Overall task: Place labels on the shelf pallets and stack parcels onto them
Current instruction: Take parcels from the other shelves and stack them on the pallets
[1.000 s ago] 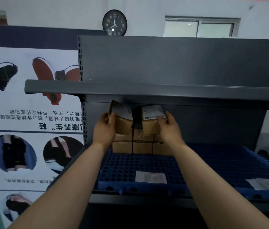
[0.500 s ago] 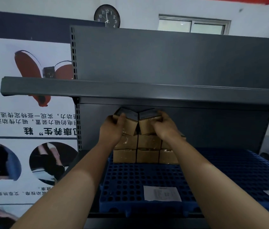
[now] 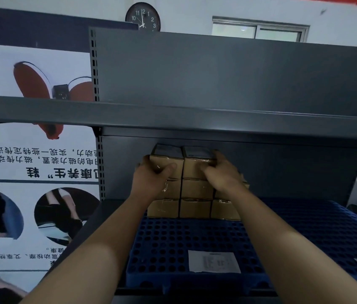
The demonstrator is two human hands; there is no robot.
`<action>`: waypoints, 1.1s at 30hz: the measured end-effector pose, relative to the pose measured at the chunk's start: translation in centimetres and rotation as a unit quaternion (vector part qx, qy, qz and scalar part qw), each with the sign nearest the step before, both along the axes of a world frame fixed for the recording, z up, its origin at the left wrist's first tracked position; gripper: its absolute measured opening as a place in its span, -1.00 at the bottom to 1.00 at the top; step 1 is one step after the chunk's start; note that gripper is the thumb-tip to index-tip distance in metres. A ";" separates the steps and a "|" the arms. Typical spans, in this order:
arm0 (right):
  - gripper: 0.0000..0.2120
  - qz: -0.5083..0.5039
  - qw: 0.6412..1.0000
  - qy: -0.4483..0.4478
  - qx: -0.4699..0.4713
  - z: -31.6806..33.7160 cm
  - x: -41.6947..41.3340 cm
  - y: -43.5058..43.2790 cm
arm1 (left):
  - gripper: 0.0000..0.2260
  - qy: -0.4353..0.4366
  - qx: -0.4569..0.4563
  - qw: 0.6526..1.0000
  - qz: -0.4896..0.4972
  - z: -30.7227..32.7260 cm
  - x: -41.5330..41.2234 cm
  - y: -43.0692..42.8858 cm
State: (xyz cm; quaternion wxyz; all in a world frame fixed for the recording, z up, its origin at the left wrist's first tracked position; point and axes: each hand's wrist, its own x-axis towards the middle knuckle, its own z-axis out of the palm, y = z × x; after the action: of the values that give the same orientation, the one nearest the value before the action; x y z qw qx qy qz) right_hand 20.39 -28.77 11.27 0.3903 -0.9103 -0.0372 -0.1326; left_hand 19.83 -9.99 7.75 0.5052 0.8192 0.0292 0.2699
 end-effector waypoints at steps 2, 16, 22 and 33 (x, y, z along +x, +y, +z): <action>-0.34 0.012 1.000 -0.001 0.017 -0.3 0.1 -0.2 | -0.48 -0.008 -0.008 1.000 -0.004 -0.1 0.0 0.0; -0.19 -0.060 0.997 0.037 0.025 -1.1 0.0 -3.3 | -0.44 -0.026 -0.043 0.999 -0.008 -0.4 -0.9 0.1; -0.38 -0.022 0.993 0.027 0.113 -1.8 0.2 -3.6 | -0.48 -0.033 -0.053 0.998 -0.022 -0.2 -1.2 -0.1; -0.22 -0.039 0.995 0.029 0.087 -2.2 0.4 -3.9 | -0.44 -0.022 -0.047 0.999 -0.007 -0.5 -1.1 0.5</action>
State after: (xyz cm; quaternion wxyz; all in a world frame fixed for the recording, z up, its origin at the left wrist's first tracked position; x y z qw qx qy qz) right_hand 20.79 -32.64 9.11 0.4632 -0.8773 0.0218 -0.1239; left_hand 18.74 -9.54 7.26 0.5458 0.7883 0.0251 0.2830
